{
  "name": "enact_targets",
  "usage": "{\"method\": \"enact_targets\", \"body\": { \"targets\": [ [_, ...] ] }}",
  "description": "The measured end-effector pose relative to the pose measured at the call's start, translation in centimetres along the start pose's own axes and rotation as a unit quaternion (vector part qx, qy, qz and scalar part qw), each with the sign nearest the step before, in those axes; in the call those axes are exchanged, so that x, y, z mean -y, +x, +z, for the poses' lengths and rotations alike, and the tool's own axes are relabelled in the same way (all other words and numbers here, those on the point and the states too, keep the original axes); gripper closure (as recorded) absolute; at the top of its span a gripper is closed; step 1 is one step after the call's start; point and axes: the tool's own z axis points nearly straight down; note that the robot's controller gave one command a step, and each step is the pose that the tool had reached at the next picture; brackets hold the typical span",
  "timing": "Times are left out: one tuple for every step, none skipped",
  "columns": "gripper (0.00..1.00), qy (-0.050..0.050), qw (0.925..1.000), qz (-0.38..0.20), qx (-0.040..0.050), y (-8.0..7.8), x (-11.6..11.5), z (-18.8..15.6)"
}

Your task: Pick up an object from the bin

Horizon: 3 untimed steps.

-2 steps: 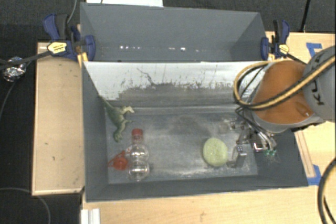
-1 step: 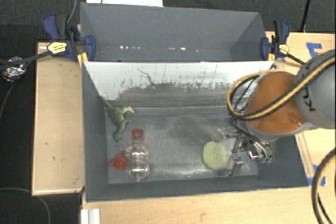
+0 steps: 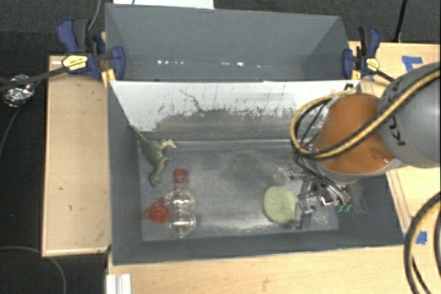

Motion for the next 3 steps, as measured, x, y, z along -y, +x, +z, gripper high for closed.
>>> {"method": "enact_targets", "body": {
  "targets": [
    [1.0,-0.001,0.9992,-0.039,-0.0022,-0.1,-1.4,0.3],
    [1.0,-0.001,0.9992,-0.039,-0.0022,-0.1,-1.4,0.3],
    [1.0,-0.001,0.9992,-0.04,-0.0013,-0.2,-0.1,-10.3]
  ]
}}
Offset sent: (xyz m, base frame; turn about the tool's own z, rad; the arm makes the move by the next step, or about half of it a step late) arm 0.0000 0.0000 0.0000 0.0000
